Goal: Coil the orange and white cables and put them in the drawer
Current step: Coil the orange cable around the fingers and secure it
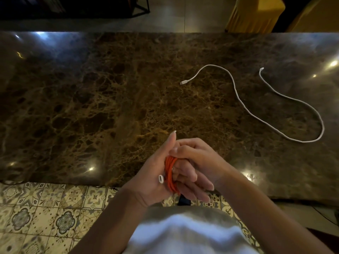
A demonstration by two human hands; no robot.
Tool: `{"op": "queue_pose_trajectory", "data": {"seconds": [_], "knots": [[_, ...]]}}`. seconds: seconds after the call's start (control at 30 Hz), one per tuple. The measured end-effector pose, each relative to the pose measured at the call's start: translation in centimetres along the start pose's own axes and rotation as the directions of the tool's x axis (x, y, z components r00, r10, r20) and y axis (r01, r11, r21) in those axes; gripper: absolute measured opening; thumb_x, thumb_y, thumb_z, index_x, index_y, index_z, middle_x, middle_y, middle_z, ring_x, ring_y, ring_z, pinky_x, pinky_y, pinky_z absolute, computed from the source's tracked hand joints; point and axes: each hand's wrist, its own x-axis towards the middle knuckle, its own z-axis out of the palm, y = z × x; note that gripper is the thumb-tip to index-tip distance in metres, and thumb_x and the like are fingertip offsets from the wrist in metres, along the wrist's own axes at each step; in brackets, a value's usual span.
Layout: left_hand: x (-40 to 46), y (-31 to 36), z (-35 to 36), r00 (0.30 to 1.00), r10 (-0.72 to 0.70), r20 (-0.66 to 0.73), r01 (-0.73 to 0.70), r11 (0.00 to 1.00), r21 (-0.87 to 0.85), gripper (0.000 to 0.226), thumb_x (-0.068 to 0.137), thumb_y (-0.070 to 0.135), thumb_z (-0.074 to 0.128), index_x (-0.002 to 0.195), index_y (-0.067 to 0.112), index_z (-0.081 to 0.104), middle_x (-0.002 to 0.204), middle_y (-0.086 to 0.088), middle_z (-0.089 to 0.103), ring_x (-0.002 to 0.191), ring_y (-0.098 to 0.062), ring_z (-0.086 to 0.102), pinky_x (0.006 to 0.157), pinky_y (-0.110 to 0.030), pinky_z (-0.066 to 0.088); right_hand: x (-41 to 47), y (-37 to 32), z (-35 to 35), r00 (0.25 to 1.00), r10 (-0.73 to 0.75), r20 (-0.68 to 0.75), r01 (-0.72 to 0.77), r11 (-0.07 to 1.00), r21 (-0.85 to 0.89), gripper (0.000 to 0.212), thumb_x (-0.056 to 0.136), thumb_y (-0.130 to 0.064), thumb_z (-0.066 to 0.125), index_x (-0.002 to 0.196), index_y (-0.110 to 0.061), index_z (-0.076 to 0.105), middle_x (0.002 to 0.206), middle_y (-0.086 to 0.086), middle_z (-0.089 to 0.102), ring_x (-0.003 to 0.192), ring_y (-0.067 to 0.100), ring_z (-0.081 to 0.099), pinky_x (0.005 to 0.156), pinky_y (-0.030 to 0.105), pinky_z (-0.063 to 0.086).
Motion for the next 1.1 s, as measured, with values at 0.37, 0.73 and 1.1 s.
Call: {"op": "queue_pose_trajectory", "data": {"seconds": [0.37, 0.73, 1.1], "knots": [[1.8, 2.5, -1.9, 0.706, 0.455, -0.542, -0.431, 0.884, 0.181, 0.09, 0.102, 0.07, 0.024, 0.13, -0.006, 0.063, 0.137, -0.026, 0.065, 0.133, -0.033, 0.062, 0.121, -0.044, 0.038, -1.4, -0.7, -1.2, 0.748, -0.6, -0.282, 0.1, 0.523, -0.847, 0.036, 0.086, -0.049, 0.068, 0.113, -0.026, 0.064, 0.11, -0.011, 0.057, 0.094, 0.002, 0.056, 0.079, 0.016, 0.049], [1.7, 0.9, -3.3, 0.701, 0.449, -0.554, -0.403, 0.89, 0.212, 0.106, 0.095, 0.082, 0.011, 0.151, -0.002, 0.044, 0.134, -0.015, 0.067, 0.131, -0.025, 0.06, 0.108, -0.036, 0.048, 1.5, 0.0, -0.1, 0.821, -0.571, -0.021, 0.148, 0.248, -0.957, 0.048, 0.09, -0.032, 0.067, 0.136, -0.025, 0.058, 0.122, -0.006, 0.064, 0.104, 0.017, 0.064, 0.079, 0.038, 0.058], [2.0, 0.4, -2.5, 0.811, 0.363, -0.458, -0.349, 0.93, 0.118, 0.09, 0.097, 0.076, 0.026, 0.129, 0.002, 0.067, 0.123, -0.014, 0.068, 0.118, -0.021, 0.067, 0.099, -0.029, 0.056, 1.9, 1.2, -1.2, 0.654, -0.756, -0.014, 0.308, 0.283, -0.908, 0.025, 0.1, -0.026, 0.066, 0.113, -0.005, 0.072, 0.112, 0.008, 0.065, 0.095, 0.018, 0.065, 0.077, 0.034, 0.056]]}}
